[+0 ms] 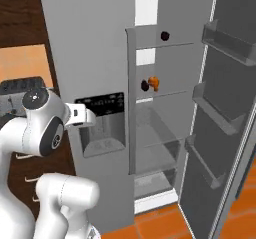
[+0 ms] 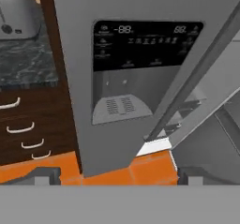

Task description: Place one eggplant and one chicken drumstick in each tupperware on the nearby counter, to pack two identical lunches.

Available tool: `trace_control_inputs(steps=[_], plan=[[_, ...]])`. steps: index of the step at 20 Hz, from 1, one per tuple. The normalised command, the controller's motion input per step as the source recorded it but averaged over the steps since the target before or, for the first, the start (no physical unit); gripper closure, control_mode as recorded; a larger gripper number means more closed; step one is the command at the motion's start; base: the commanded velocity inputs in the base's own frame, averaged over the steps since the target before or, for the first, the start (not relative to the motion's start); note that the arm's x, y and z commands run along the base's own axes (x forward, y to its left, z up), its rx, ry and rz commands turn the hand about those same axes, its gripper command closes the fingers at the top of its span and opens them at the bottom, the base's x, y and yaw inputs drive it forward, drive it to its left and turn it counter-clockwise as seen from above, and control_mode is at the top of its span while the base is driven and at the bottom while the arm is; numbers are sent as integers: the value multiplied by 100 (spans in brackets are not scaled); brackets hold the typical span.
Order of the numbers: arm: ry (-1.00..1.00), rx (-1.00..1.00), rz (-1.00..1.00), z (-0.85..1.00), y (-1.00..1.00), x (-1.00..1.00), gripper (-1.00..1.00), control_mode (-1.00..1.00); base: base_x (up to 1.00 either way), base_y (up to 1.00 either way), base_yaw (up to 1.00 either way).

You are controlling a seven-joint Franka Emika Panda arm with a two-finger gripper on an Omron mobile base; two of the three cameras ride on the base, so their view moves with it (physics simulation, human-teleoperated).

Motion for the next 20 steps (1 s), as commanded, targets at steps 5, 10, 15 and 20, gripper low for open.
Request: trace_control_inputs(steps=[5,10,15,20], plan=[[0,0,0,0,0,0,-100,100,100,-95,20],[0,0,0,0,0,0,-100,100,91,-80,20],[0,0,0,0,0,0,-100,100,64,-40,30],[0,0,0,0,0,0,-100,100,49,0,38]])
